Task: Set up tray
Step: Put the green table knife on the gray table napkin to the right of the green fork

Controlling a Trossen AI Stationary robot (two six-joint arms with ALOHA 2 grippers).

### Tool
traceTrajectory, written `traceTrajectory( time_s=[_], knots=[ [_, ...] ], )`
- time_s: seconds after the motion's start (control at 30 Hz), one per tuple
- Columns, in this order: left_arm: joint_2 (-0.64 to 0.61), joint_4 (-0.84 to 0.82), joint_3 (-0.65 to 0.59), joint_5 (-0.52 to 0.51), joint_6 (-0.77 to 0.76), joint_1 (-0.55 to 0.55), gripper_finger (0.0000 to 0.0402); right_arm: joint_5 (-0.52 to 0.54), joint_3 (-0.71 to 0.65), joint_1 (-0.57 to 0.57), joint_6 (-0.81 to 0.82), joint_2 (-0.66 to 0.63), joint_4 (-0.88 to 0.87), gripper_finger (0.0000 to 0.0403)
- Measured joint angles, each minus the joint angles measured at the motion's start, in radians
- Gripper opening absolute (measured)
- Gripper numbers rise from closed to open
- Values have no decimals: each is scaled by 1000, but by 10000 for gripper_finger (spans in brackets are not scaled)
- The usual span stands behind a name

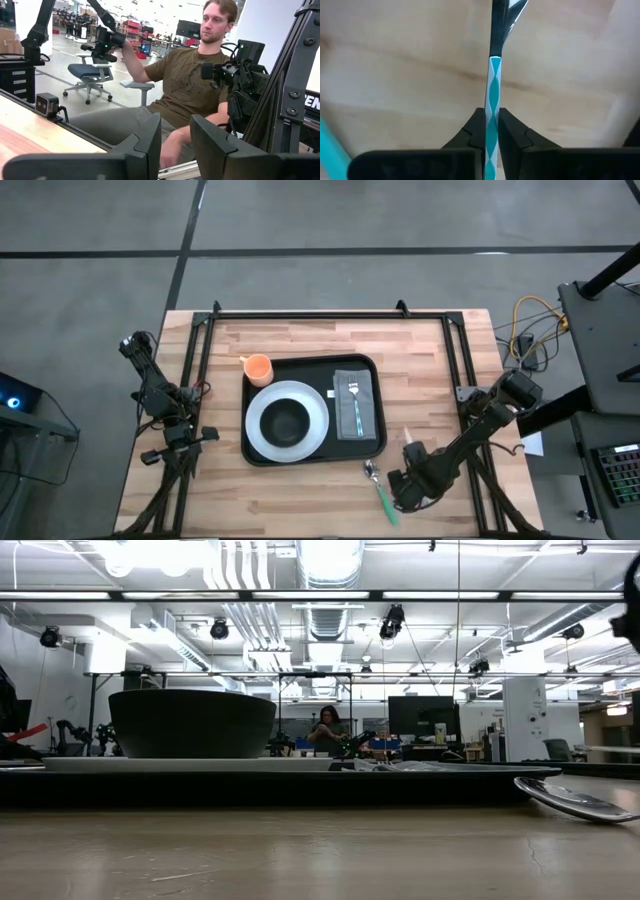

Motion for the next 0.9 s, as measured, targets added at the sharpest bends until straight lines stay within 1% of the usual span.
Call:
traceTrajectory(
  time_s=[0.2,0.3,0.47,0.63,0.77,0.9],
  knots=[
    [0,0,0,0,0,0,85,103,-4,-36,-21,-51,-43,15],
    [0,0,0,0,0,0,85,130,-5,-64,-25,-57,-46,15],
    [0,0,0,0,0,0,85,131,-7,-120,-120,-57,-46,15],
    [0,0,0,0,0,0,85,135,-10,-185,-173,-57,-46,15],
    [0,0,0,0,0,0,85,169,-13,-231,-180,-57,-46,15],
    [0,0,0,0,0,0,85,179,-13,-275,-203,-57,-45,15]
  ],
)
